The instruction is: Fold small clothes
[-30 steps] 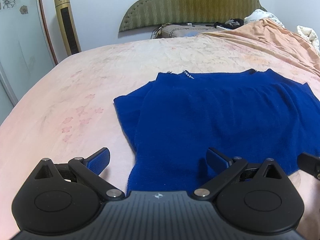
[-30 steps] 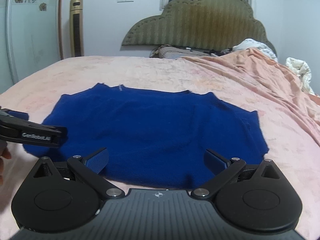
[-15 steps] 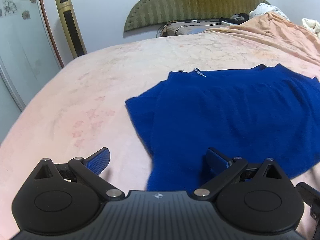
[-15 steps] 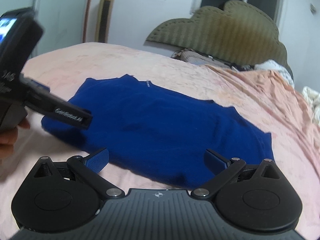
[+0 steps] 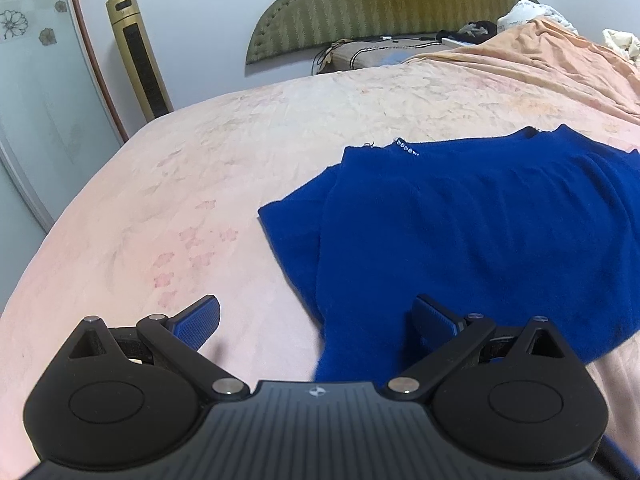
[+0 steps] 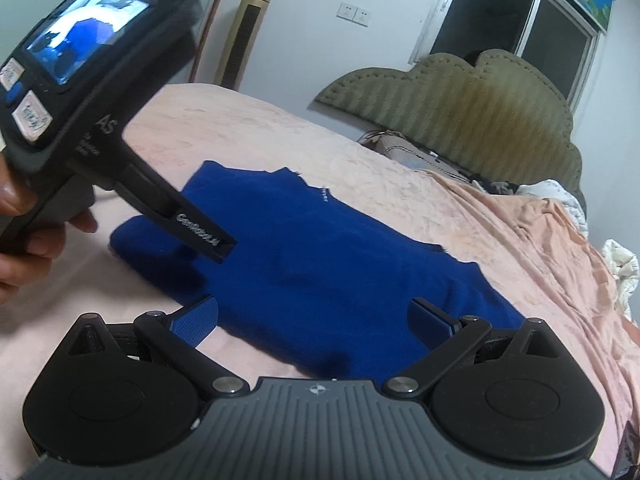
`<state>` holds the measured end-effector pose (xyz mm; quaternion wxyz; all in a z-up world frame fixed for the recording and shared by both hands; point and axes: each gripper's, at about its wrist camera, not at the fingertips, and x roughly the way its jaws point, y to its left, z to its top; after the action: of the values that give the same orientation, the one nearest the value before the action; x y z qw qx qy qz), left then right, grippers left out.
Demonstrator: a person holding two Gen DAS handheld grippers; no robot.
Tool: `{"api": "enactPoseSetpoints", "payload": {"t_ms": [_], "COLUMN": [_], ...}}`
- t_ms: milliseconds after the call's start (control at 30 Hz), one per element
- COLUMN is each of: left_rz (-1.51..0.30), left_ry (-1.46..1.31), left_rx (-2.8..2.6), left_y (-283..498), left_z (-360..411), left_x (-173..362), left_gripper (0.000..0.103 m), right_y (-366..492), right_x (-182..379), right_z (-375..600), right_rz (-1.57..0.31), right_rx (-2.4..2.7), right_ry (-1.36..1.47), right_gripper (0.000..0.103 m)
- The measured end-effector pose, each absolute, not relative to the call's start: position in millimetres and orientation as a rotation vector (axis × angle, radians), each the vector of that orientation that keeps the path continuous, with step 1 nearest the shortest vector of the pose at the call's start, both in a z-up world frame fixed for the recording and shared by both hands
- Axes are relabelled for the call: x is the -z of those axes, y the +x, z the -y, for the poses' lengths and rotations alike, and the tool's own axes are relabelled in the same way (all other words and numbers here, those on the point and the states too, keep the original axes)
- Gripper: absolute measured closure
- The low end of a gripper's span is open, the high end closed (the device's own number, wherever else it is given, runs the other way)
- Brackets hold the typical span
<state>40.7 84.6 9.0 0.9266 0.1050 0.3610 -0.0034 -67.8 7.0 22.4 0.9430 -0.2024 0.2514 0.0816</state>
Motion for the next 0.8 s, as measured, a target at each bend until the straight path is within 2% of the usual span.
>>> {"api": "enactPoseSetpoints", "payload": {"t_ms": [133, 300, 567, 800], "left_rz": [-0.749, -0.843, -0.981, -1.017], "left_ry": [0.187, 0.007, -0.338, -0.512], "left_rx": [0.027, 0.128, 0.277, 0.413], "left_y": [54.0, 87.5, 136.4, 170.2], "left_z": [-103.6, -147.1, -198.5, -200.3], "left_x": [-16.5, -23.1, 1.1, 19.1], "left_gripper": [0.0, 0.0, 0.0, 0.0], "right_y": [-70.7, -71.8, -76.0, -68.9], "right_x": [-19.8, -16.0, 10.6, 29.8], "right_z": [-18.7, -32.8, -75.5, -111.1], "right_rz": [-0.503, -0.502, -0.503, -0.449], "right_rx": [-0.168, -0.184, -0.222, -0.214], "right_ry": [-0.437, -0.459, -0.665, -0.814], "right_gripper": [0.002, 0.006, 0.012, 0.018]}}
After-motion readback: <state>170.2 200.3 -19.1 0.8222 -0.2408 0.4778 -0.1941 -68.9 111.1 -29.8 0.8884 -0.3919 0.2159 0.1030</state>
